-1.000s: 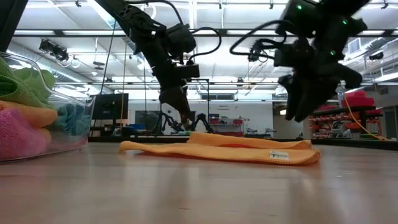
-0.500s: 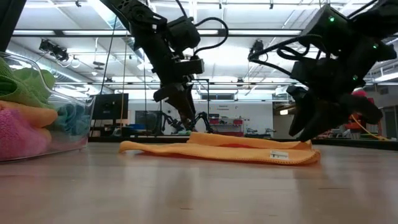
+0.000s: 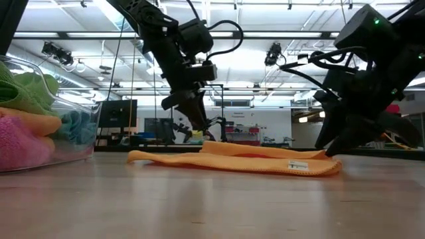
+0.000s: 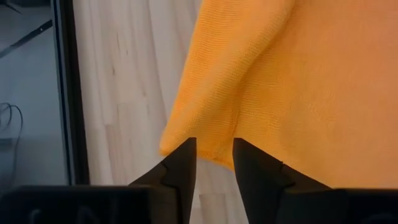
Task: Fold microfiber towels
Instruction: Fold the yellow microfiber cloth
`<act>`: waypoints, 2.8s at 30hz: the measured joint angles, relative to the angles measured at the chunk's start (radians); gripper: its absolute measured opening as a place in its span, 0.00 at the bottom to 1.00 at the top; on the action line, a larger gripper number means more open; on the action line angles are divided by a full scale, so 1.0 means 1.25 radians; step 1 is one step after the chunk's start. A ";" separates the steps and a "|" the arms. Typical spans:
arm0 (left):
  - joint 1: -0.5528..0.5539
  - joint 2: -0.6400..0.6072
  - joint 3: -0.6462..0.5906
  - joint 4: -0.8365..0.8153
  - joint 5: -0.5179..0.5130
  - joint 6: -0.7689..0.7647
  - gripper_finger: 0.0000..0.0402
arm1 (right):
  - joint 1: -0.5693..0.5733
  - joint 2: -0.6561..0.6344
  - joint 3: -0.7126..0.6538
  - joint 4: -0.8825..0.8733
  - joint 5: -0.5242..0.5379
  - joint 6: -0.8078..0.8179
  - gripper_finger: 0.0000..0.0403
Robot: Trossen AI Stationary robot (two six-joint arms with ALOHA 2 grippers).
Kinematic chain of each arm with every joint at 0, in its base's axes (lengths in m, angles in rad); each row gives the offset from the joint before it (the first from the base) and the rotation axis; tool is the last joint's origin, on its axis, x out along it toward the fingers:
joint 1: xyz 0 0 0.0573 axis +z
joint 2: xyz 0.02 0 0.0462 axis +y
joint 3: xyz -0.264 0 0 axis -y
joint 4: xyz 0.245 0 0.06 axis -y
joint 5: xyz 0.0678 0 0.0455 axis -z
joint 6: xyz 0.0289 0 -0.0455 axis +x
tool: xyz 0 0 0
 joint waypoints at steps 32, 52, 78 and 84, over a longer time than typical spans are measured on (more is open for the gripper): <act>0.000 0.000 0.000 0.003 0.000 -0.007 0.35 | -0.009 0.062 0.009 0.067 0.019 -0.013 0.22; -0.001 0.000 0.000 -0.024 0.016 -0.004 0.37 | -0.075 0.054 0.010 0.062 -0.068 0.047 0.01; -0.002 0.143 0.000 0.093 -0.087 0.085 0.45 | -0.130 0.054 0.169 -0.093 -0.055 0.209 0.00; 0.010 0.143 0.000 0.096 -0.088 0.084 0.40 | -0.124 0.054 0.169 -0.087 -0.058 0.207 0.01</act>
